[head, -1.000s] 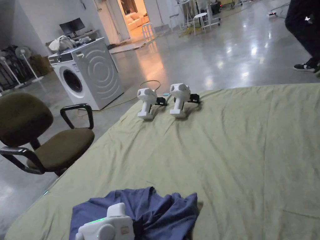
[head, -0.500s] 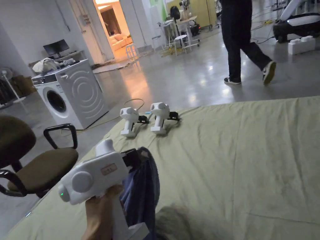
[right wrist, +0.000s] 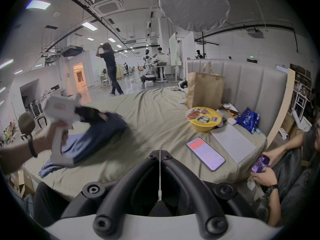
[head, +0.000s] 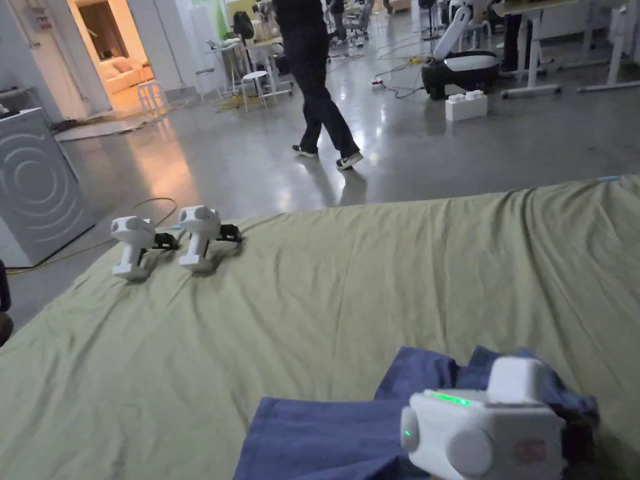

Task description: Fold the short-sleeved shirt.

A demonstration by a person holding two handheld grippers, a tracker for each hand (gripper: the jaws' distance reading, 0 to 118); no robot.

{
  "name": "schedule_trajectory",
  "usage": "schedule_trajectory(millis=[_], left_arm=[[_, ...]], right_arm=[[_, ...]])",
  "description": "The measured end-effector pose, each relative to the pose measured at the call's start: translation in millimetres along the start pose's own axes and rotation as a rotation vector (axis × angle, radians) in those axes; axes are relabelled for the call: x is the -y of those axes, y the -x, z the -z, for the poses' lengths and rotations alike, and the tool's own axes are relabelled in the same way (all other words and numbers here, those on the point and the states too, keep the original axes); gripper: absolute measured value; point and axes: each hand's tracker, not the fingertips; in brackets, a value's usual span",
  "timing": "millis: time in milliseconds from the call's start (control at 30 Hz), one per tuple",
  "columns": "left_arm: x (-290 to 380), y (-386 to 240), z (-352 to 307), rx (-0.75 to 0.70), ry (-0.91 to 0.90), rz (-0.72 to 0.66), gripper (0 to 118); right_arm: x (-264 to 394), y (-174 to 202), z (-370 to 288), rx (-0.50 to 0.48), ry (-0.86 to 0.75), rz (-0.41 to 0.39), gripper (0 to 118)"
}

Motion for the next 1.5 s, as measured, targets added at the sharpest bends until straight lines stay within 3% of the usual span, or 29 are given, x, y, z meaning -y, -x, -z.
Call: schedule_trajectory(millis=[100, 267, 300, 333, 367, 400, 433, 467, 500, 733, 967, 1067, 1167, 1333, 1500], left_arm=[[59.6, -37.0, 50.4, 0.080, 0.143, -0.020, 6], [122.7, -69.5, 58.2, 0.159, 0.220, -0.080, 7], [125.2, -69.8, 55.8, 0.141, 0.207, -0.062, 11], [124.2, -67.6, 52.4, 0.115, 0.187, -0.052, 21], [119.9, -63.6, 45.0, 0.116, 0.184, -0.063, 21], [115.1, -59.8, 35.4, 0.126, 0.164, -0.103, 28], [107.3, -56.8, 22.3, 0.125, 0.122, -0.129, 48], [98.2, -54.3, 2.4, 0.112, 0.073, -0.128, 88], [89.6, -52.3, -17.4, 0.105, -0.007, -0.111, 96], [56.8, -55.1, -234.4, -0.173, -0.471, 0.035, 99], [85.6, -98.7, -378.5, -0.597, -0.686, 0.197, 101], [106.0, -114.0, -400.5, -0.785, -0.765, 0.280, 111], [120.5, -123.5, -409.7, -0.932, -0.778, 0.339, 112], [138.6, -132.6, -415.5, -0.973, -0.755, 0.358, 112], [151.3, -135.5, -420.5, -1.014, -0.760, 0.346, 112]], right_arm=[[7.1, -12.3, -7.3, 0.036, 0.002, -0.001, 3], [12.7, -18.8, -13.2, 0.054, 0.019, -0.009, 3], [13.4, -18.1, -11.8, 0.049, 0.022, -0.005, 3], [13.7, -16.7, -9.7, 0.039, 0.026, 0.005, 3], [13.0, -14.3, -7.3, 0.028, 0.028, 0.011, 3], [10.6, -11.0, -6.8, 0.017, 0.023, 0.014, 3], [7.7, -6.9, -6.8, -0.002, 0.011, 0.011, 3], [4.4, -1.5, -6.2, -0.022, -0.003, 0.003, 3], [1.5, 3.2, -5.7, -0.036, -0.014, -0.006, 3], [-20.1, 31.8, -11.2, -0.180, -0.116, -0.102, 3], [-51.2, 73.8, -11.2, -0.292, -0.196, -0.167, 3], [-61.7, 87.0, -16.2, -0.325, -0.227, -0.169, 3], [-67.3, 93.5, -23.5, -0.339, -0.247, -0.175, 3], [-71.9, 97.6, -30.9, -0.317, -0.264, -0.200, 3], [-70.9, 91.1, -34.8, -0.290, -0.276, -0.174, 3]])
